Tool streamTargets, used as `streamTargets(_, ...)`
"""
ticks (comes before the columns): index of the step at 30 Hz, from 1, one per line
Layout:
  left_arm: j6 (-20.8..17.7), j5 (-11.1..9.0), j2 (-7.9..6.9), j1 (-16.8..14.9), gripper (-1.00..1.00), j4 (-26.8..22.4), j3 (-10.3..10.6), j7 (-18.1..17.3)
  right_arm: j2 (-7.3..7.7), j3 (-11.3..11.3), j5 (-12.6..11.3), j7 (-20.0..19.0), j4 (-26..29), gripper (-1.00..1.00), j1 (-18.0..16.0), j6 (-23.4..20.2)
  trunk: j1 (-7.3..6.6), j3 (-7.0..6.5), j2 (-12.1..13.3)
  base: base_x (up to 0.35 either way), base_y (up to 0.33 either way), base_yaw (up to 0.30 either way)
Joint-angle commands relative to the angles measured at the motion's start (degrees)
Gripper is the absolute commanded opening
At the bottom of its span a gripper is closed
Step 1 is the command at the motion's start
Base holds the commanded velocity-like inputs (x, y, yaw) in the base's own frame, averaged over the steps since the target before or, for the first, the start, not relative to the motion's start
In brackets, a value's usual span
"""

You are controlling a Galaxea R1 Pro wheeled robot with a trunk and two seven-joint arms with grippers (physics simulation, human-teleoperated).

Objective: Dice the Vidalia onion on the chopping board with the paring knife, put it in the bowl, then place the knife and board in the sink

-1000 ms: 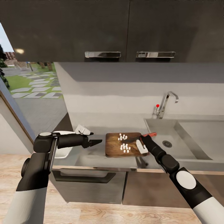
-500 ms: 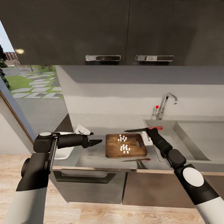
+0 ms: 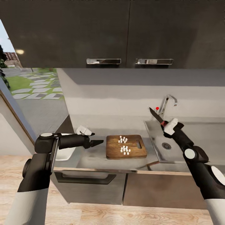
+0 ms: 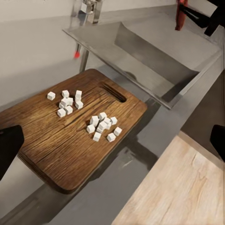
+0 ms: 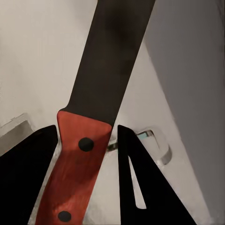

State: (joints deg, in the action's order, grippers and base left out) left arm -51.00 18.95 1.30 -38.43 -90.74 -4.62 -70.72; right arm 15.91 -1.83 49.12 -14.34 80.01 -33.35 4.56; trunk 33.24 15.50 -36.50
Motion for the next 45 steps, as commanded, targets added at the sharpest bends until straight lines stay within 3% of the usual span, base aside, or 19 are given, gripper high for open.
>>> streamTargets(1,-0.5,0.6,0.13,-0.1,1.00,-0.1,-0.1,-0.6,-0.05,-0.2,-0.4,-0.2,0.0,-1.00,0.0,0.3,-0.21,-0.10,0.3,0.000,0.000,0.000)
streamTargets(6,-0.5,0.6,0.34,-0.1,1.00,-0.1,-0.1,-0.5,-0.74,-0.4,-7.7,0.2,0.0,-1.00,0.0,-0.2,-1.30,-0.99,2.3,0.000,0.000,0.000)
streamTargets(7,-0.5,0.6,0.36,-0.1,1.00,-0.1,-0.1,-0.5,-2.63,-0.4,-10.0,0.3,0.0,-1.00,0.0,-2.4,-1.52,-1.17,2.7,0.000,0.000,0.000)
streamTargets(9,-0.4,0.6,0.37,-0.1,1.00,-0.1,-0.1,-0.4,-4.89,-0.3,-10.5,0.4,0.1,-1.00,0.0,-5.2,-1.96,-1.53,3.6,0.000,0.000,0.000)
streamTargets(10,-0.4,0.6,0.37,-0.1,1.00,-0.1,-0.1,-0.4,-8.27,-0.2,-10.7,0.4,0.1,-1.00,0.0,-9.3,-2.18,-1.71,4.0,0.000,0.000,0.000)
streamTargets(11,-0.4,0.6,0.37,-0.1,1.00,-0.1,-0.1,-0.4,-10.70,-0.1,-10.8,0.3,0.1,-1.00,0.0,-13.6,-2.40,-1.89,4.4,0.000,0.000,0.000)
streamTargets(12,-0.4,0.6,0.37,-0.1,1.00,-0.1,-0.1,-0.4,-11.32,-0.1,-10.8,0.3,0.1,-1.00,0.0,-15.2,-2.62,-2.07,4.8,0.000,0.000,0.000)
streamTargets(14,-0.4,0.6,0.37,-0.1,1.00,-0.1,-0.1,-0.4,-13.27,0.5,-10.9,0.2,0.2,-1.00,0.0,-25.2,-3.06,-2.43,5.6,0.000,0.000,0.000)
streamTargets(16,-0.4,0.6,0.37,-0.1,1.00,-0.1,-0.1,-0.4,-13.79,1.1,-10.9,0.0,0.5,-1.00,0.0,-30.7,-3.50,-2.79,6.4,0.000,0.000,0.000)
streamTargets(21,-0.3,0.6,-0.07,-0.1,1.00,0.0,-0.2,-0.2,-14.20,2.1,-11.3,-0.2,1.5,-1.00,0.0,-36.2,-4.60,-3.69,8.4,0.000,0.000,0.000)
streamTargets(23,-0.3,0.6,-0.76,-0.1,1.00,0.0,-0.2,-0.1,-14.23,0.6,-13.1,-0.2,2.0,-1.00,0.0,-41.9,-5.04,-4.05,9.2,0.000,0.000,0.000)
streamTargets(25,-0.2,0.6,-0.91,-0.1,1.00,0.0,-0.2,-0.1,-14.24,-1.1,-15.1,-0.2,2.3,-1.00,0.0,-44.3,-5.48,-4.40,10.0,0.000,0.000,0.000)
streamTargets(28,-0.1,0.6,-0.69,-0.1,1.00,0.0,-0.1,-0.2,-14.19,-2.2,-16.4,-0.1,3.4,-1.00,0.0,-45.7,-6.14,-4.94,11.2,0.000,0.000,0.000)
streamTargets(34,-0.1,0.6,-0.43,-0.1,1.00,0.0,0.0,-0.1,-14.15,-2.5,-16.5,-0.1,3.8,-1.00,0.0,-45.7,-7.02,-5.66,12.8,0.000,0.000,0.000)
streamTargets(37,-0.1,0.6,-0.41,-0.1,1.00,0.0,-0.1,-0.2,-14.15,-4.9,-16.7,-0.2,3.9,-1.00,0.0,-45.6,-7.02,-5.66,12.8,0.000,0.000,0.000)
streamTargets(38,0.0,0.6,-0.46,-0.1,1.00,0.0,-0.1,-0.3,-14.17,-7.5,-16.8,-0.2,4.3,-1.00,0.0,-45.7,-7.02,-5.66,12.8,0.000,0.000,0.000)
streamTargets(45,0.1,0.6,-0.48,-0.1,1.00,0.0,-0.3,-0.1,-14.18,-8.4,-17.2,-0.2,4.4,-1.00,0.0,-46.0,-7.02,-5.66,12.8,0.070,-0.063,0.000)
